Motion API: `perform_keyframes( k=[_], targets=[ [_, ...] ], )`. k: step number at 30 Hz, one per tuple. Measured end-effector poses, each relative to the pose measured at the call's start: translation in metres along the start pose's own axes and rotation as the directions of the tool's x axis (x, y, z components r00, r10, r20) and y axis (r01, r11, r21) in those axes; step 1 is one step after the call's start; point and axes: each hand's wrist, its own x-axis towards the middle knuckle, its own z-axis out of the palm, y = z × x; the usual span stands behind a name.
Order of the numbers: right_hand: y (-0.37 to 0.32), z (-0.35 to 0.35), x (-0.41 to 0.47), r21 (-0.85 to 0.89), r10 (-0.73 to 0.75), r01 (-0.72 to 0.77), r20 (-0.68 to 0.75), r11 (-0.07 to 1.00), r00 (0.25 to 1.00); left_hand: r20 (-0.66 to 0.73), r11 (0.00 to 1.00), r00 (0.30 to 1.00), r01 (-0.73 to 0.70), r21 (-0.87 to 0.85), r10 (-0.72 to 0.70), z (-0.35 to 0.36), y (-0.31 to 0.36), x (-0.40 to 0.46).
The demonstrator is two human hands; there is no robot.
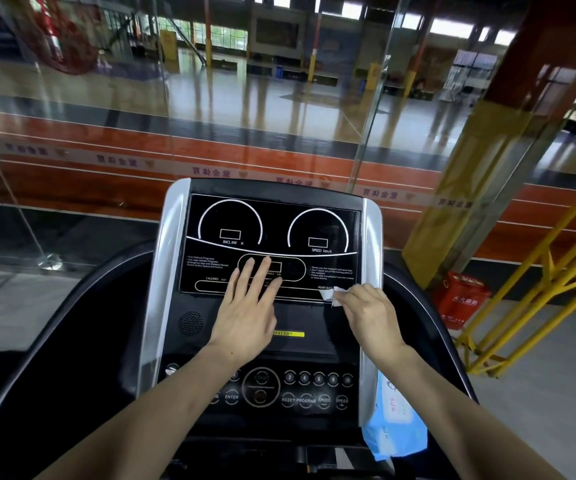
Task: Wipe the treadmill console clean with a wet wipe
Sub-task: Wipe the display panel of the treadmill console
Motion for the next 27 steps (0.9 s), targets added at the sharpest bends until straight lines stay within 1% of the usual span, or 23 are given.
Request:
perform_keyframes(
  k=[3,6,8,10,11,12,13,15,16,17,19,21,22,23,24,25,27],
  targets=[
    [-0.018,0.01,0.009,0.024,-0.044,0.044,0.018,0.999,0.999,0.005,1.0,1.0,0.011,0.005,-0.011,0.0,-0.004,-0.01],
    [-0.053,0.028,0.025,0.075,-0.095,0.093,0.017,0.993,0.995,0.001,1.0,1.0,0.012,0.01,-0.012,-0.002,-0.006,-0.018],
    [-0.069,0.032,0.03,0.098,-0.138,0.133,0.049,0.986,0.989,0.003,1.0,1.0,0.014,0.011,-0.014,-0.004,-0.006,-0.021],
    [-0.067,0.025,0.036,0.099,-0.179,0.169,0.098,0.981,0.979,0.01,1.0,1.0,0.023,0.007,-0.023,-0.007,-0.007,-0.023],
    [-0.059,0.019,0.042,0.085,-0.167,0.158,0.107,0.984,0.98,0.015,1.0,0.999,0.03,0.006,-0.031,-0.008,-0.008,-0.023],
    [-0.049,0.01,0.052,0.054,-0.119,0.114,0.093,0.992,0.989,0.019,0.999,0.999,0.039,0.005,-0.039,-0.009,-0.009,-0.024],
    [-0.038,0.003,0.065,0.018,-0.035,0.033,0.067,0.999,0.997,0.023,0.999,0.999,0.045,0.003,-0.045,-0.01,-0.01,-0.024],
    [-0.022,-0.005,0.088,-0.032,0.146,-0.145,0.028,0.989,0.989,0.04,0.999,0.998,0.047,-0.001,-0.047,-0.011,-0.009,-0.025],
    [-0.023,-0.005,0.09,-0.039,0.176,-0.175,0.022,0.984,0.984,0.045,0.999,0.998,0.047,-0.002,-0.047,-0.011,-0.008,-0.026],
    [-0.029,-0.002,0.085,-0.032,0.157,-0.156,0.025,0.987,0.987,0.045,0.999,0.998,0.047,-0.004,-0.047,-0.01,-0.009,-0.027],
    [-0.047,0.004,0.059,0.021,0.009,-0.011,0.104,1.0,0.995,0.036,0.998,0.998,0.053,-0.014,-0.053,-0.01,-0.008,-0.03],
    [-0.058,0.006,0.033,0.105,-0.172,0.154,0.188,0.982,0.967,0.029,0.998,0.998,0.062,-0.024,-0.061,-0.01,-0.01,-0.032],
    [-0.058,0.004,0.033,0.13,-0.221,0.197,0.214,0.972,0.952,0.032,0.998,0.997,0.065,-0.025,-0.065,-0.01,-0.011,-0.033],
    [-0.055,0.003,0.042,0.131,-0.236,0.211,0.226,0.969,0.945,0.036,0.997,0.997,0.069,-0.024,-0.068,-0.01,-0.011,-0.035],
    [-0.051,0.003,0.055,0.104,-0.207,0.188,0.215,0.977,0.954,0.041,0.997,0.997,0.073,-0.023,-0.072,-0.011,-0.012,-0.036],
    [-0.049,0.002,0.071,0.082,-0.131,0.117,0.195,0.99,0.972,0.047,0.997,0.996,0.075,-0.022,-0.074,-0.011,-0.014,-0.037],
    [-0.048,0.004,0.095,0.075,0.043,-0.05,0.089,0.996,0.995,0.059,0.996,0.995,0.081,-0.028,-0.079,-0.012,-0.015,-0.04]
  ],
)
